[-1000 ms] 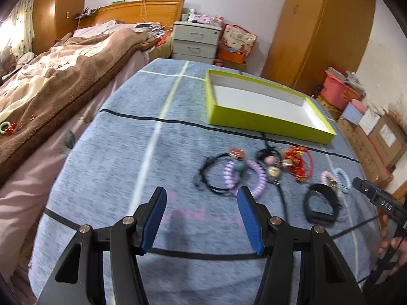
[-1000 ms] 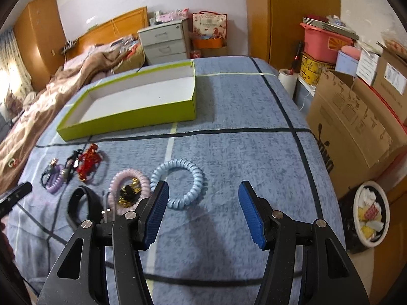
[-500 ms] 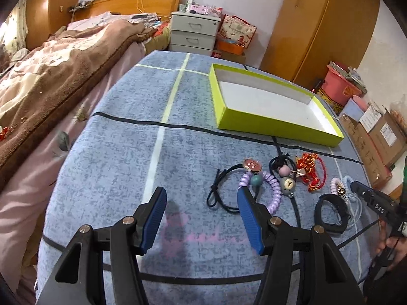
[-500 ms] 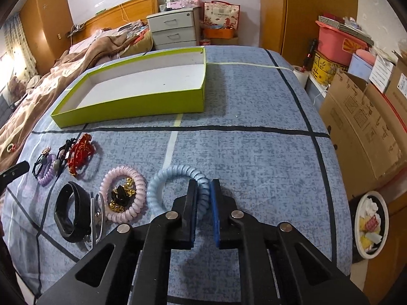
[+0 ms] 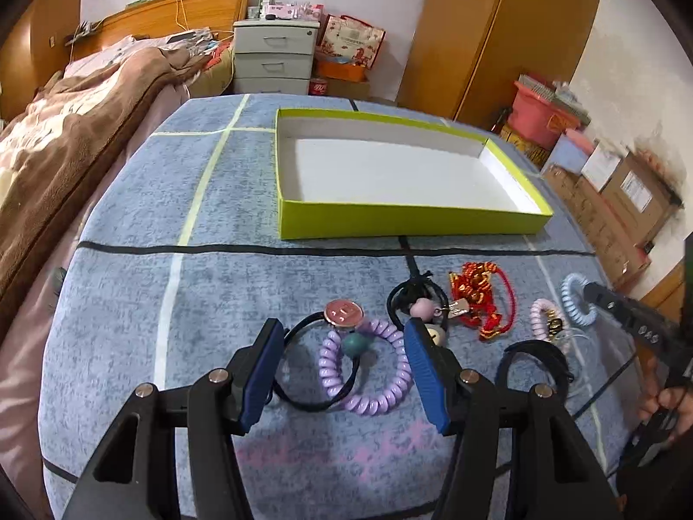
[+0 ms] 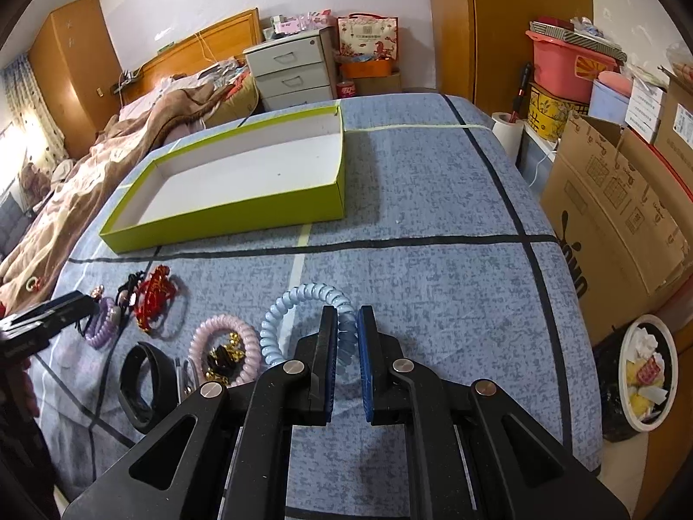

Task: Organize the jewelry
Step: 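Grasp the black hair tie with red H charm with left gripper while right holds blue bracelet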

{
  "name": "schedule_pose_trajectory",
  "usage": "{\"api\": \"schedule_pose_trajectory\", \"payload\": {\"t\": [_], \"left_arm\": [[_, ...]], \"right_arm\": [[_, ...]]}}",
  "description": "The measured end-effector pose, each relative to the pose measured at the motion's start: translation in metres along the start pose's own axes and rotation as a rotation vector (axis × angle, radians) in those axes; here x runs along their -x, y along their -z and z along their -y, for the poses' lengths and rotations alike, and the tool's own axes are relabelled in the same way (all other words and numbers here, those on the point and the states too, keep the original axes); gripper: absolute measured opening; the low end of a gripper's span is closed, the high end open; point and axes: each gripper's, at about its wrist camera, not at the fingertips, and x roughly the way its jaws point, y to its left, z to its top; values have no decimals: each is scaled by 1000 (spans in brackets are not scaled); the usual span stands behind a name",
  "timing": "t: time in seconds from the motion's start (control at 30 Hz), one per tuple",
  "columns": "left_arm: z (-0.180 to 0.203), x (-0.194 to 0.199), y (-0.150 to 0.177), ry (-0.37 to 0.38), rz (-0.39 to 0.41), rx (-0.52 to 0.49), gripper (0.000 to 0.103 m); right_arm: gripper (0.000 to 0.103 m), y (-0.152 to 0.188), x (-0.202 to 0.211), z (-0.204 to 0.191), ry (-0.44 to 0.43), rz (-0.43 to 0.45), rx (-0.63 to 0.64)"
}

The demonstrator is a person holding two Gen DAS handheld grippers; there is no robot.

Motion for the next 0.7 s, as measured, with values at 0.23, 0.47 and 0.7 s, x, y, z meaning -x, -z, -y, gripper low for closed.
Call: {"api": "schedule_pose_trajectory", "payload": {"t": [0.23, 0.47, 0.7], "left_arm": [[-5, -11, -5, -9, -10, 15, 46], [-8, -13, -5, -8, -8, 20, 32], [-8, -12, -6, -13, 1, 16, 22]], "right_arm": [[10, -3, -1, -2, -19, -2, -3], [10, -4, -2, -6, -28, -1, 4], [10, -5, 1, -9, -32, 8, 0]]}}
